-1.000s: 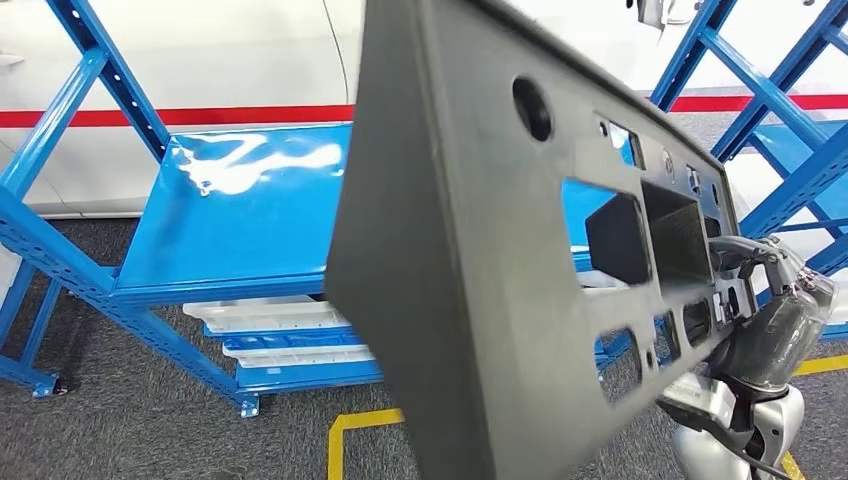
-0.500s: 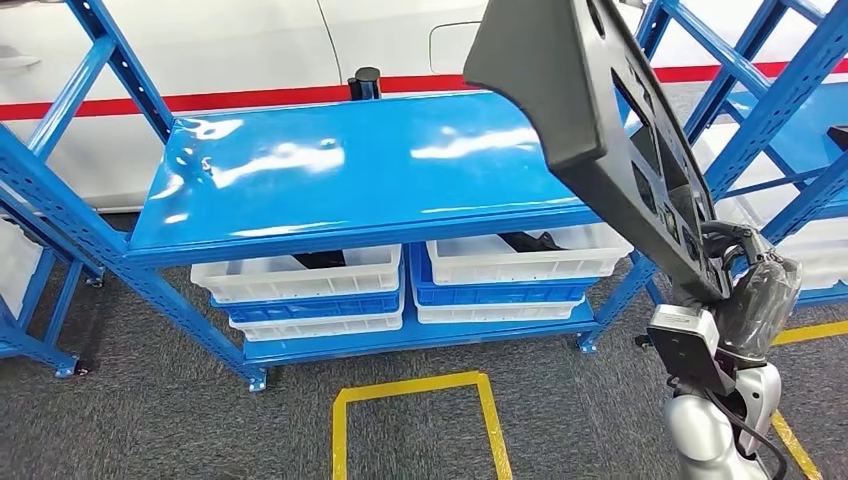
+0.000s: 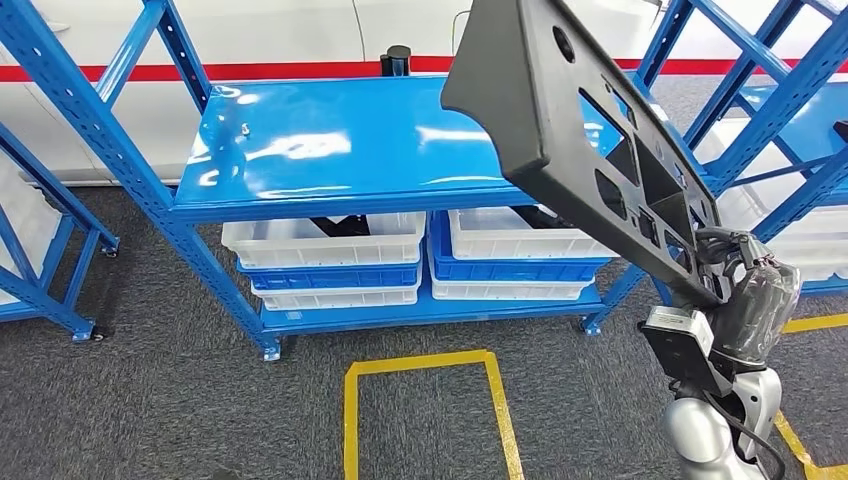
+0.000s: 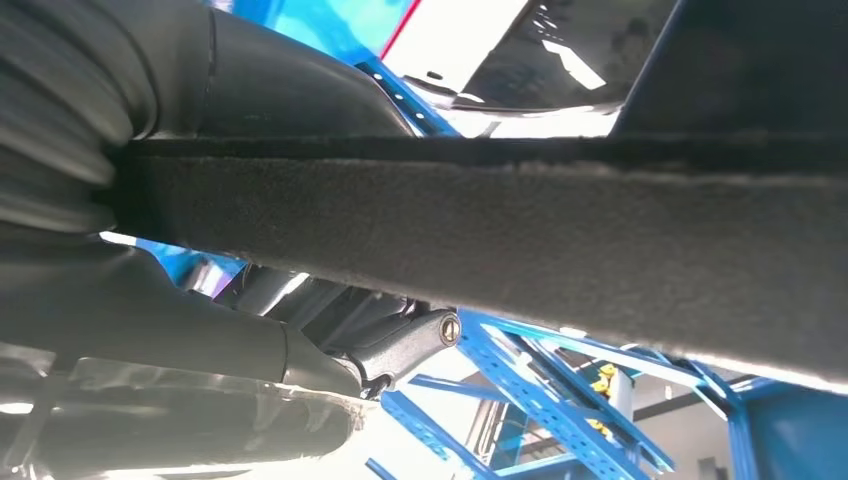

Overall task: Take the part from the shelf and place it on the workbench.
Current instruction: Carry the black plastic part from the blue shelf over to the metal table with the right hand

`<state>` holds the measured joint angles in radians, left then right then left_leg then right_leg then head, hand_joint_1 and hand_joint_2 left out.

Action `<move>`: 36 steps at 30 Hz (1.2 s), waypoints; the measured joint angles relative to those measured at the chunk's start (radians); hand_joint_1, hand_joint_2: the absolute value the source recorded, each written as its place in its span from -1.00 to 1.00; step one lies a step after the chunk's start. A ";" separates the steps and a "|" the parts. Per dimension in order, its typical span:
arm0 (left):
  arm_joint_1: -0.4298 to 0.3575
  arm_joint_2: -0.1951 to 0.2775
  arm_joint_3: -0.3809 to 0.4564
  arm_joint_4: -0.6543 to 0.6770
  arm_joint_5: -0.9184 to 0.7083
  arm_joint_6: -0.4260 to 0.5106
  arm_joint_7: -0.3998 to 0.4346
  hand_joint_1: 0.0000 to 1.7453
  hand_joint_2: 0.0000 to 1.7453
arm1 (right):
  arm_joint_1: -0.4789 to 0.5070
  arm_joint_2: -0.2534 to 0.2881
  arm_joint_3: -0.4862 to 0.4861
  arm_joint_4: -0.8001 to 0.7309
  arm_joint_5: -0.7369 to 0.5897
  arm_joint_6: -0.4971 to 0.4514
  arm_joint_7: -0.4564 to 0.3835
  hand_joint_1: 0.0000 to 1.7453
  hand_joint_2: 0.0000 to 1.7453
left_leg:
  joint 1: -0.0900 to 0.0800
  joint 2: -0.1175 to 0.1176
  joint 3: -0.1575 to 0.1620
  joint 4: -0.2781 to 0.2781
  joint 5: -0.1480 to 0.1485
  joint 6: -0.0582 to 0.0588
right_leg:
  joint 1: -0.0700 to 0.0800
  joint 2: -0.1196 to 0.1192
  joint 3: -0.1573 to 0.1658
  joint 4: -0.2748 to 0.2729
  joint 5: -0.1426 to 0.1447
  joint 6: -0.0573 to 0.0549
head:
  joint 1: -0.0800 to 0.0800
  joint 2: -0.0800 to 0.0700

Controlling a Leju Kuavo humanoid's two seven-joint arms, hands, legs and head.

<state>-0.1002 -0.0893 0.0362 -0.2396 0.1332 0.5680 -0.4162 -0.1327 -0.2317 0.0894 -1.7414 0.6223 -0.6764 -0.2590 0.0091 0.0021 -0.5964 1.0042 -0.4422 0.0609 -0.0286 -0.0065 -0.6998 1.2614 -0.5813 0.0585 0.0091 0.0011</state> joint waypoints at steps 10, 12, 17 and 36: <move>0.006 0.001 0.008 0.000 -0.001 0.002 -0.001 -1.00 1.00 | 0.009 0.005 -0.017 0.017 -0.010 0.007 0.007 1.00 1.00 | -0.005 -0.003 -0.085 -0.007 0.093 -0.041 | 0.009 0.006 0.235 -0.294 0.052 -0.003 | -0.003 0.000; 0.011 0.002 0.012 0.001 0.000 0.002 -0.002 -1.00 1.00 | 0.014 0.008 -0.021 0.023 -0.018 0.014 0.002 1.00 1.00 | -0.002 -0.005 -0.106 0.043 0.031 -0.050 | 0.000 0.003 0.220 -0.294 0.071 -0.024 | -0.006 0.000; 0.014 0.004 0.017 0.001 0.002 0.000 -0.007 -1.00 1.00 | 0.019 0.014 -0.024 0.039 -0.049 0.048 -0.008 1.00 1.00 | 0.002 -0.005 -0.136 0.281 -0.104 -0.061 | 0.003 -0.002 0.167 -0.278 0.106 -0.036 | -0.010 0.000; 0.003 0.020 0.022 0.001 -0.003 -0.011 -0.012 -1.00 1.00 | 0.027 0.005 -0.022 0.086 -0.122 0.074 -0.046 1.00 1.00 | -0.003 0.002 -0.062 0.005 0.060 -0.019 | 0.004 0.004 0.208 -0.201 0.042 0.033 | 0.001 0.000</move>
<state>-0.0976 -0.0694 0.0582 -0.2388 0.1305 0.5572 -0.4284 -0.1052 -0.2262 0.0674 -1.6551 0.5002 -0.6022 -0.3049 0.0064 0.0042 -0.6588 1.0087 -0.3824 0.0414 -0.0242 -0.0026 -0.4916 1.0608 -0.5396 0.0920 0.0105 0.0011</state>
